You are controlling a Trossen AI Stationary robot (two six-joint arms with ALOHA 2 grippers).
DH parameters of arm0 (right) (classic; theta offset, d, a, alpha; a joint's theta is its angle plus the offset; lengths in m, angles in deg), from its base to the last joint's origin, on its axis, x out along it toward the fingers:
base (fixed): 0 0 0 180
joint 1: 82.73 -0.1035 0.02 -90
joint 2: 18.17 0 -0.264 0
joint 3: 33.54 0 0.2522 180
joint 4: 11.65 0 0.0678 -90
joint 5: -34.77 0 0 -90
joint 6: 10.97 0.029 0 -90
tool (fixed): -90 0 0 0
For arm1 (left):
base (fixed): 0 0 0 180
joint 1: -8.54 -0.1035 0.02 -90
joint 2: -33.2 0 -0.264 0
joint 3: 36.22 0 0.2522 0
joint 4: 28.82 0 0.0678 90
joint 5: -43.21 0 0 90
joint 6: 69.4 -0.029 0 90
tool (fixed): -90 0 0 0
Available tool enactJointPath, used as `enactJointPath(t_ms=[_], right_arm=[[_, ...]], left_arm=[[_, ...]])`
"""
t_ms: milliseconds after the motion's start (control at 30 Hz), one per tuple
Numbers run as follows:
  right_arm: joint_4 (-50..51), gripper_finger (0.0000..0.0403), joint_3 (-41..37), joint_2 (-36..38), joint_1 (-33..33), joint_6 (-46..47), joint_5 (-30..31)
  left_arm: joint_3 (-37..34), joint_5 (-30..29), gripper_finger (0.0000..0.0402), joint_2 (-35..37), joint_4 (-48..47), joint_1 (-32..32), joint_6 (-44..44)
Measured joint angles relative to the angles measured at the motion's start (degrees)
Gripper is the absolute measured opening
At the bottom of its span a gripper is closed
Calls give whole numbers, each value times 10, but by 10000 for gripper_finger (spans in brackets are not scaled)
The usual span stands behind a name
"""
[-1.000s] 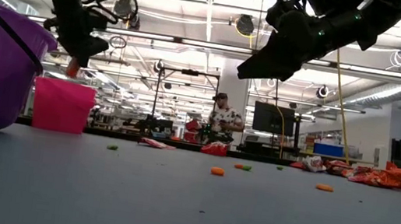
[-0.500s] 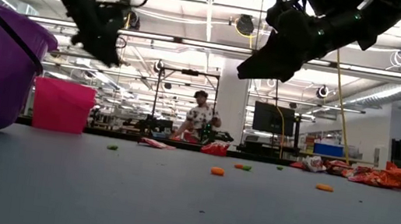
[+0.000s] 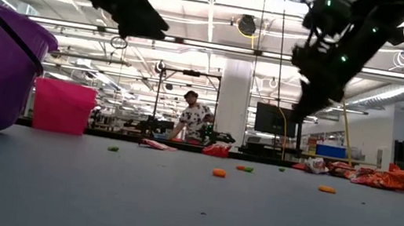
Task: Organize candy in baskets
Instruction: Put the orange chocolate into the pink bucket
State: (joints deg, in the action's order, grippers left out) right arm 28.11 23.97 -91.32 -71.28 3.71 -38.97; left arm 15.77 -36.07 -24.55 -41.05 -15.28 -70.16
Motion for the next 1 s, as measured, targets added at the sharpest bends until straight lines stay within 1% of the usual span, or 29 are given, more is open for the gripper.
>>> enactJointPath(t_ms=[100,200,300,400,567,667,767,933,1000], right_arm=[[96,162,0,-2,17,41,0],[177,151,0,-2,24,47,-13],[228,143,0,-2,34,58,-8],[254,138,0,-2,48,58,-17],[310,134,0,-5,80,66,-17],[353,134,0,-14,98,76,-54],[390,137,-3,-28,108,86,-54],[379,151,-6,-59,115,79,-54],[371,152,-6,-77,115,68,-35]], left_arm=[[-56,1,200,-2,100,24,4],[-111,1,200,-4,179,39,12],[-150,0,200,-3,253,45,20],[-187,-4,200,-5,287,49,19],[-193,-8,200,-3,299,48,20],[-193,-8,200,-3,294,48,20],[-193,-8,200,-3,292,48,20],[-193,-8,200,-3,290,48,20],[-193,-8,200,-3,290,48,20]])
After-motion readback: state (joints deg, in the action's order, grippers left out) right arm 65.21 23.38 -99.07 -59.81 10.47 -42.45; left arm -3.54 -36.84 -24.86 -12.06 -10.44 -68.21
